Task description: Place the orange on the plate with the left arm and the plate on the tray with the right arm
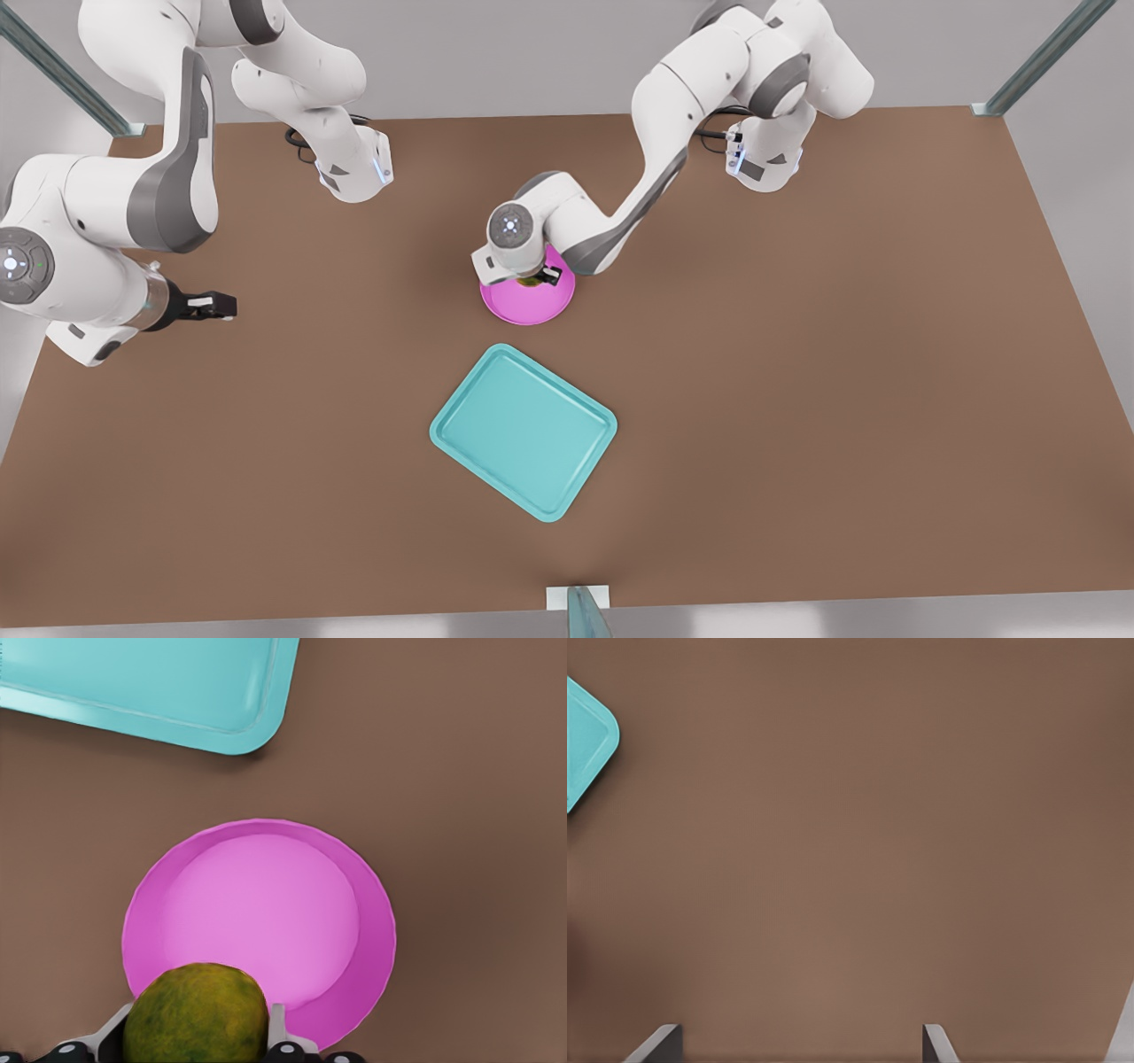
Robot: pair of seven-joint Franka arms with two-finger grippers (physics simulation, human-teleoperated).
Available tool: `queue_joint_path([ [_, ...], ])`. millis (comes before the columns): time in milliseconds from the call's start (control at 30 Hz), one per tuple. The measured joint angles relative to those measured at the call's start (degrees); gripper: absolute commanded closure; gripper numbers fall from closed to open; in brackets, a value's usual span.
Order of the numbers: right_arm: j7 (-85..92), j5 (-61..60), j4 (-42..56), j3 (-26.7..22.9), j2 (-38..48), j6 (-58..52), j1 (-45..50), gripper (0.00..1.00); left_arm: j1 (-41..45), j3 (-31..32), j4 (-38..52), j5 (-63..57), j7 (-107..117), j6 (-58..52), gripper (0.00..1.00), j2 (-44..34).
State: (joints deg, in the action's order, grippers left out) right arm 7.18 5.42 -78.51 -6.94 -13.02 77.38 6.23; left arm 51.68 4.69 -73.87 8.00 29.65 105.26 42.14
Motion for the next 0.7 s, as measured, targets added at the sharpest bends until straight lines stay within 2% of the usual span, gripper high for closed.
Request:
queue_joint_path([
  [33,0.0,0.0,0.0,0.0,0.0,0.0,0.0,0.00,0.0,0.0,-0.1,0.0,1.3,0.2,0.00,0.5],
  [233,0.0,-0.2,0.0,0.0,-0.1,0.1,0.0,0.00,-0.8,-1.0,0.2,0.4,7.8,-0.2,0.00,-0.8],
  [267,0.0,-0.4,0.0,0.0,-0.2,0.1,0.0,0.00,-5.0,-2.0,2.1,0.7,8.2,-2.8,0.00,-3.5],
  [300,0.0,-1.0,-0.7,0.0,-0.7,0.1,0.0,0.00,-12.7,-2.5,6.8,0.8,7.9,-7.0,0.00,-5.5],
  [367,0.0,-4.7,-3.3,0.0,-5.9,0.3,0.4,0.00,-25.8,-8.1,14.6,0.7,6.0,-15.4,0.00,-8.1],
  [400,0.0,-7.9,-6.6,0.8,-8.0,1.4,0.4,0.00,-28.6,-13.1,16.0,0.7,4.5,-18.6,0.00,-9.2],
  [467,-0.1,-12.5,-19.5,6.2,-5.1,8.0,0.4,0.00,-30.8,-21.2,18.1,0.6,1.1,-23.7,0.00,-10.4],
  [500,-0.1,-14.7,-28.0,9.3,-1.2,13.0,0.3,0.00,-34.1,-19.6,16.4,0.4,-0.6,-25.2,0.00,-12.8],
  [533,-0.2,-16.5,-34.6,12.1,1.5,18.1,0.4,0.00,-40.8,-11.4,12.6,-2.4,-2.3,-25.8,0.00,-16.4],
  [567,-0.3,-18.4,-38.9,14.5,2.5,22.5,0.5,0.00,-44.6,-6.2,5.9,-5.9,-4.1,-25.4,0.00,-21.6],
  [633,-1.4,-21.6,-44.3,19.2,3.2,30.0,0.6,0.00,-47.2,-2.6,-2.9,-8.8,-7.5,-23.4,0.00,-29.1],
  [700,-2.7,-23.5,-50.5,22.3,3.7,37.9,0.9,0.00,-47.7,-1.6,-3.7,-10.3,-10.5,-22.8,0.00,-29.7],
])
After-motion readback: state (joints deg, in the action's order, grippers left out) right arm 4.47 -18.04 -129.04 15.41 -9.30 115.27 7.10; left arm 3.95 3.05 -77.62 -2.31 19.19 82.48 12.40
